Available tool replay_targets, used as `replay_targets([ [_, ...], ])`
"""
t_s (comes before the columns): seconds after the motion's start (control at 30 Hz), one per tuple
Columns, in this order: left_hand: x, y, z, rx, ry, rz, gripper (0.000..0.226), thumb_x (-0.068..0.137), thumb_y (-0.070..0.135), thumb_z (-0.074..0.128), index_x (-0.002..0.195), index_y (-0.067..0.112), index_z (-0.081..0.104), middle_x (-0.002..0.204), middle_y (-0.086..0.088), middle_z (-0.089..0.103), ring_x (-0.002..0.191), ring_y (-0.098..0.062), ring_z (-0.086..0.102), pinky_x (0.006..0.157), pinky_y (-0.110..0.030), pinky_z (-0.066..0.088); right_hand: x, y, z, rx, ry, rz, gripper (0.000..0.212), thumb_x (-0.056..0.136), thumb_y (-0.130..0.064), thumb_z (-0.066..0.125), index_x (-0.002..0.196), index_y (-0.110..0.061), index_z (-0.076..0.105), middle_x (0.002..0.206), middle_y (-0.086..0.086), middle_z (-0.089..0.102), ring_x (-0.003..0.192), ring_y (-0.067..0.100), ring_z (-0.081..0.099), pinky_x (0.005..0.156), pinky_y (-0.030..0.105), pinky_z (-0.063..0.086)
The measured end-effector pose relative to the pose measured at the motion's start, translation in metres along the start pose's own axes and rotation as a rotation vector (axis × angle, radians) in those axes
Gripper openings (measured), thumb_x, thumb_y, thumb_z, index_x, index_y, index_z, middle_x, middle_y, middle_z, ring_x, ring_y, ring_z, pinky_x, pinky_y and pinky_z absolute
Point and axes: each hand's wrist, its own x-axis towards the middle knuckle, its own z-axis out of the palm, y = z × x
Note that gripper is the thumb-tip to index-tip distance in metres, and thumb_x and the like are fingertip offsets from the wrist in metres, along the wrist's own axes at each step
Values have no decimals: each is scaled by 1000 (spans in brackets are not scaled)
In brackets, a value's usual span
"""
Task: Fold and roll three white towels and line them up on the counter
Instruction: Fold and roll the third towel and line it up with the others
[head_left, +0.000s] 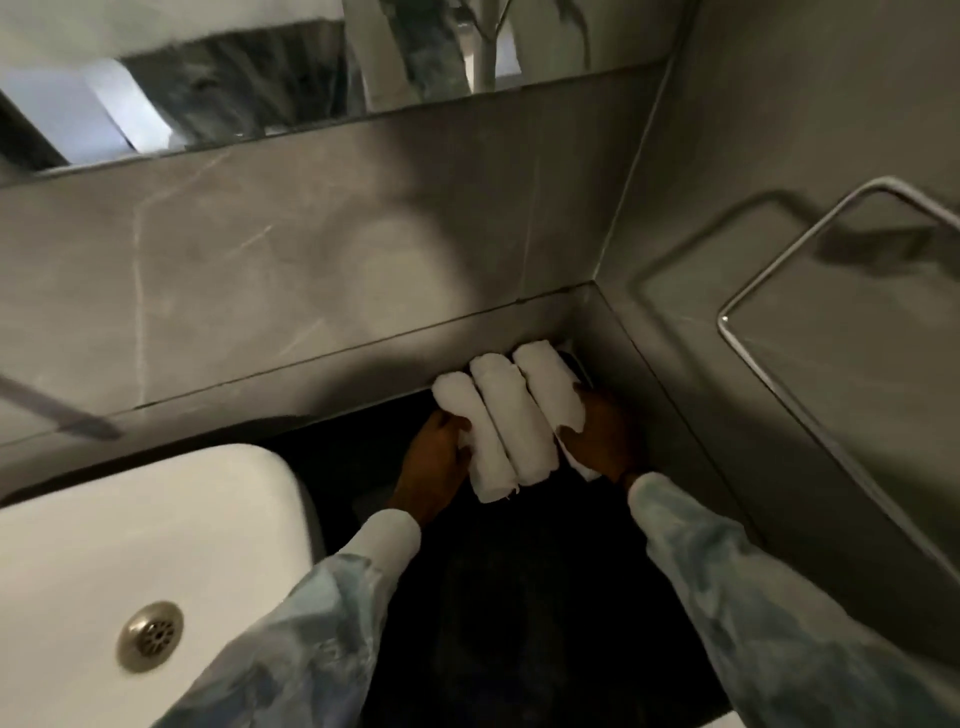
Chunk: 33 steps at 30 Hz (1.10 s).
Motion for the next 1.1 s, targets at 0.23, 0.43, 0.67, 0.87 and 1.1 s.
replay_targets([
  [0.23,-12,25,31,72,-194,-80,71,95,24,53,151,14,9,160,-12,1,145,-29,14,115,-27,15,5,16,7,120,-109,-56,64,88,-9,63,146,-14,35,151,14,36,137,31,37,113,34,28],
  [0.43,-15,32,33,58,-225,-59,70,96,17,50,150,29,7,159,-14,-12,145,-35,12,115,-37,24,11,31,1,258,-192,-111,76,84,-9,69,148,-19,30,152,12,34,137,30,35,112,38,30],
  [0.67,-14,37,48,110,-307,-11,107,84,15,68,131,60,-17,148,-12,-40,142,-44,-2,116,-51,25,13,60,1,108,-431,-264,121,64,-18,88,151,-37,6,162,4,2,146,23,11,118,41,20],
  [0.87,1,35,61,-1,-228,-9,108,78,50,69,139,53,-20,157,1,-25,144,-38,10,110,-53,35,19,62,12,89,-373,-295,113,69,-13,84,151,-35,9,162,4,5,145,23,14,117,35,20],
  [1.1,-13,41,41,188,-322,27,86,89,39,59,145,45,-4,155,-13,-27,144,-43,-3,116,-54,21,8,36,-2,-136,-399,-258,125,68,-29,85,151,-31,-8,162,7,-10,148,29,6,120,45,19],
])
